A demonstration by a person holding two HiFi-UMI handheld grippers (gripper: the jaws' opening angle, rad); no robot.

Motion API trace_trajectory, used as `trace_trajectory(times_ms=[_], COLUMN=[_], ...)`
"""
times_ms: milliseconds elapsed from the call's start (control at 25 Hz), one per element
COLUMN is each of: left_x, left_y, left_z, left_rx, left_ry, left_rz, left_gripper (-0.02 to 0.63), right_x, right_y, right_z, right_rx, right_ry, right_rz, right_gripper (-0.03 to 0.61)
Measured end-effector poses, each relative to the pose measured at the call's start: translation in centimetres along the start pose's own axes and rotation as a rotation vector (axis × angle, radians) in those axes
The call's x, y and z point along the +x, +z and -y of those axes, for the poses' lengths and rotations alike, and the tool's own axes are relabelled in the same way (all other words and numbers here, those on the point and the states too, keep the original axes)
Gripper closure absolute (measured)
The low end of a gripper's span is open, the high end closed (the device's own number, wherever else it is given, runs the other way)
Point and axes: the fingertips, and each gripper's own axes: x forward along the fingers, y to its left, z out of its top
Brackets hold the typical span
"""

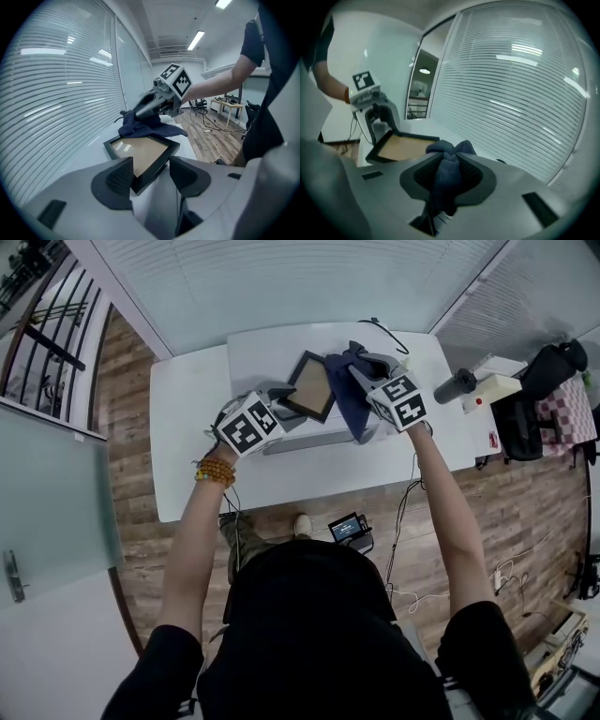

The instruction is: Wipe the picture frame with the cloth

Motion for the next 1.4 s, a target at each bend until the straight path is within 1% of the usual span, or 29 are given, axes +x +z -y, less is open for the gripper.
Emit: trace_trajectory(times_ms=[80,120,200,320,480,760,1000,1120,1160,1240,1280,1320,1360,1400], left_x=[0.1,0.1,0.0,0.0,0.0,0.3,0.4,0.3,0.2,0.2,0.2,0.3,0.3,0.2], left_y=[0.2,0.2,0.2,0.0,0.2,0.0,-0.2,0.0,0.0,0.1,0.1,0.2,0.3,0.5], left_z=[0.1,0.2,0.1,0.0,0.0,-0.1,-0.3,-0.2,-0.2,-0.1,-0.1,0.0,0.0,0.0], left_rx=[-0.002,-0.002,-0.002,-0.003,-0.004,-0.007,-0.006,-0.010,-0.012,-0.015,-0.014,-0.009,0.000,0.011], left_ry=[-0.001,-0.001,-0.001,0.001,0.002,0.003,0.003,0.008,0.010,0.013,0.012,0.010,0.009,0.009], left_rz=[0.000,0.001,0.001,0.001,0.003,0.003,0.013,0.005,0.004,0.003,0.003,0.003,0.004,0.005], left_gripper=[0.385,0.385,0.385,0.385,0.386,0.385,0.385,0.385,0.385,0.385,0.386,0.387,0.387,0.387], right_x=[0.6,0.7,0.8,0.6,-0.1,-1.2,-2.1,-2.7,-2.8,-3.4,-3.9,-4.3,-4.6,-4.5], right_y=[-1.2,-1.4,-1.5,-1.6,-1.5,-1.2,-0.8,-0.7,-0.6,-0.3,0.1,0.8,2.0,3.6], right_z=[-1.2,-1.6,-2.0,-2.7,-4.4,-8.0,-11.1,-12.0,-12.3,-12.9,-12.8,-12.2,-11.1,-9.5], right_rx=[-0.101,-0.118,-0.097,-0.051,-0.043,-0.046,-0.049,-0.040,-0.041,-0.064,-0.080,-0.081,-0.060,-0.025], right_ry=[-0.030,-0.046,-0.052,-0.003,0.060,0.098,0.158,0.227,0.271,0.387,0.440,0.474,0.487,0.479], right_rz=[-0.036,-0.037,-0.039,-0.043,-0.055,-0.031,-0.027,-0.036,-0.039,-0.045,-0.043,-0.032,-0.008,0.026], right_gripper=[0.514,0.515,0.520,0.523,0.525,0.526,0.526,0.526,0.526,0.522,0.520,0.518,0.518,0.517])
